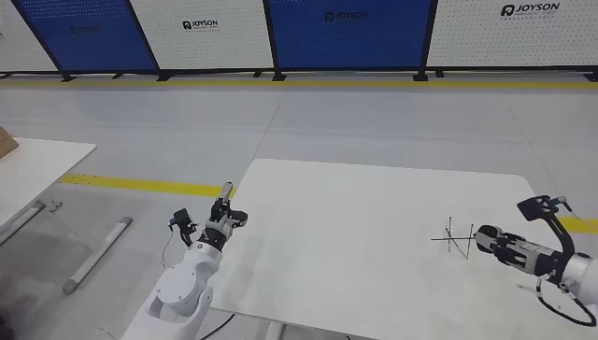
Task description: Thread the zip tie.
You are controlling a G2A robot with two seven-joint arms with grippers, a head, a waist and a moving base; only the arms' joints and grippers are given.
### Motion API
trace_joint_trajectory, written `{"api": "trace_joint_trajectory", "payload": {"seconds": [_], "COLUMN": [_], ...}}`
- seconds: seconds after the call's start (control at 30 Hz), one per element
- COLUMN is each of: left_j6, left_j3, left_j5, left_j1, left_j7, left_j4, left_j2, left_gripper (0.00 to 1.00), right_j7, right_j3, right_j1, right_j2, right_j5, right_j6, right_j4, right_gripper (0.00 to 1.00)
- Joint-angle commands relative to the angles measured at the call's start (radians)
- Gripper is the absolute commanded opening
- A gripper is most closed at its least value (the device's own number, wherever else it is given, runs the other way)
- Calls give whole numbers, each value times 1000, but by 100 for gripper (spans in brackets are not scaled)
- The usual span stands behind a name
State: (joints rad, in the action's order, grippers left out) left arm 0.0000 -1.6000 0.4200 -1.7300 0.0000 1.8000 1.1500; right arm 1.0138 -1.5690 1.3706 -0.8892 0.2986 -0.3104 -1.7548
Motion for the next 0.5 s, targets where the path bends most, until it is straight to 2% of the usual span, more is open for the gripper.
{"api": "trace_joint_trajectory", "payload": {"seconds": [0.0,0.2,0.3,0.37,0.47], "left_j6": [0,0,-3,8,45], "left_j3": [0,0,-1,-7,-23], "left_j5": [0,0,-4,5,18], "left_j1": [0,0,9,9,-3], "left_j7": [0,0,6,-6,-22], "left_j4": [0,0,1,27,83], "left_j2": [0,0,1,2,1], "left_gripper": [100,100,100,100,100], "right_j7": [0,0,-59,-97,-146], "right_j3": [0,0,16,38,81], "right_j1": [0,0,4,-8,-35], "right_j2": [0,0,-3,-5,-7], "right_j5": [0,0,30,42,74], "right_j6": [0,0,-2,-30,-30], "right_j4": [0,0,-12,-14,-27], "right_gripper": [0,0,0,0,0]}}
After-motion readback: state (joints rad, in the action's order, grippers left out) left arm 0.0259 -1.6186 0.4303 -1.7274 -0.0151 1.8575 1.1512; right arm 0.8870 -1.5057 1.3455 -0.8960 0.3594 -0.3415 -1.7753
